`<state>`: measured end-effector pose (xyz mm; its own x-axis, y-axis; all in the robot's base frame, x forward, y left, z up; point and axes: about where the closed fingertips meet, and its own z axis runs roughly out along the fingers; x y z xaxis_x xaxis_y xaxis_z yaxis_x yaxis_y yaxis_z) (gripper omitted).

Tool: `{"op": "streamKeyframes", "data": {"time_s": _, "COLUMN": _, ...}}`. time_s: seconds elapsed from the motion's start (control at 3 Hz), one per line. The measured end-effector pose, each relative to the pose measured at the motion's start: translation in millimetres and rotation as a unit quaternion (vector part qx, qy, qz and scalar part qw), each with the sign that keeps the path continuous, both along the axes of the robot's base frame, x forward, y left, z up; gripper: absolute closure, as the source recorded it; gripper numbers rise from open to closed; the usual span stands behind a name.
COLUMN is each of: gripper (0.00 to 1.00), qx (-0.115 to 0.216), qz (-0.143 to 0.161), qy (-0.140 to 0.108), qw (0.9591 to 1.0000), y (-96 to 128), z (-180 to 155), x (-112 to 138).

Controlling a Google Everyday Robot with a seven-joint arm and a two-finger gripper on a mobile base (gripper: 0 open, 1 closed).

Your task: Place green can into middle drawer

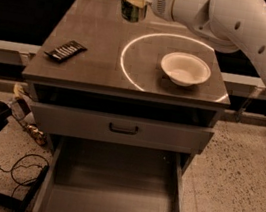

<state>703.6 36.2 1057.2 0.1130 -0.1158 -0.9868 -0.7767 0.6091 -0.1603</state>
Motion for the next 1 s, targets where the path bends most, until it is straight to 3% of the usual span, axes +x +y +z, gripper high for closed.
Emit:
{"op": "streamKeyframes", "data": {"time_s": 0.33, "gripper": 1.0, "qx": -0.01, "qz": 0.014, "qy": 0.014, "qw": 0.9998, "y": 2, "z": -26, "x": -60}}
{"op": "streamKeyframes", "data": {"time_s": 0.67, "gripper": 1.0, "qx": -0.01, "qz": 0.025, "qy": 0.036, "qw": 0.999, "y": -1, "z": -61, "x": -102}}
{"op": "streamKeyframes", "data": {"time_s": 1.0, "gripper": 1.0, "qx": -0.008, "qz": 0.049, "qy": 0.063, "qw": 0.9968, "y": -2, "z": -95, "x": -126}}
